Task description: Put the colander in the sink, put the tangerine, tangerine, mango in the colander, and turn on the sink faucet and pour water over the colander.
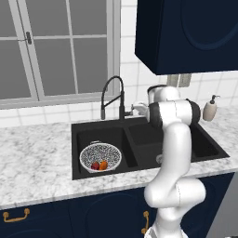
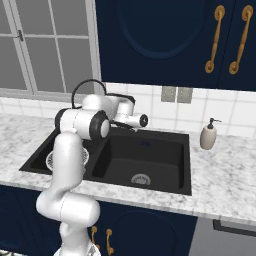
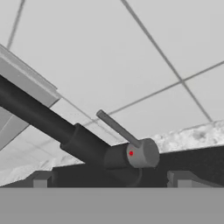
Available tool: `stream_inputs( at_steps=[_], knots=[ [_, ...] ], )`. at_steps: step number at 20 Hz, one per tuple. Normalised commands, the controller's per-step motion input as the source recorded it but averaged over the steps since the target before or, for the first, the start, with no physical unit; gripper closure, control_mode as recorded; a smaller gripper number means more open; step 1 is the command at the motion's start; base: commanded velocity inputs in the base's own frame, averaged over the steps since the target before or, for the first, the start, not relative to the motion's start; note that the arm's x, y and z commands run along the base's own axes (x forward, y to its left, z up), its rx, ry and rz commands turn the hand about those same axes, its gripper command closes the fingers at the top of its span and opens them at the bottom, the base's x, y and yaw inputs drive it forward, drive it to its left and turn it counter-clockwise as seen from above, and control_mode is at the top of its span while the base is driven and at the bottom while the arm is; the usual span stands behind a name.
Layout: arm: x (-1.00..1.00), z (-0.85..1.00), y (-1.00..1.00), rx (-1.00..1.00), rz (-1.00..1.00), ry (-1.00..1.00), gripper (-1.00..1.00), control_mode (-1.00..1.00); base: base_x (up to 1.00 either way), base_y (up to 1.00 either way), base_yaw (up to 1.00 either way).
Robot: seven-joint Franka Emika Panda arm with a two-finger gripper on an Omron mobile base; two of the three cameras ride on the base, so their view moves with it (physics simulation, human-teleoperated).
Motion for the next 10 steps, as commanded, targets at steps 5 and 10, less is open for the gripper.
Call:
stream_inputs(
  at_steps=[5, 10],
  knots=[
    [0.36, -0.22, 0.09, 0.00, 0.02, 0.02, -1.00, -1.00, 0.00, 0.00, 0.00],
    [0.43, -0.16, 0.06, 0.00, 0.01, 0.02, -1.00, -1.00, 0.00, 0.00, 0.00]
  ],
)
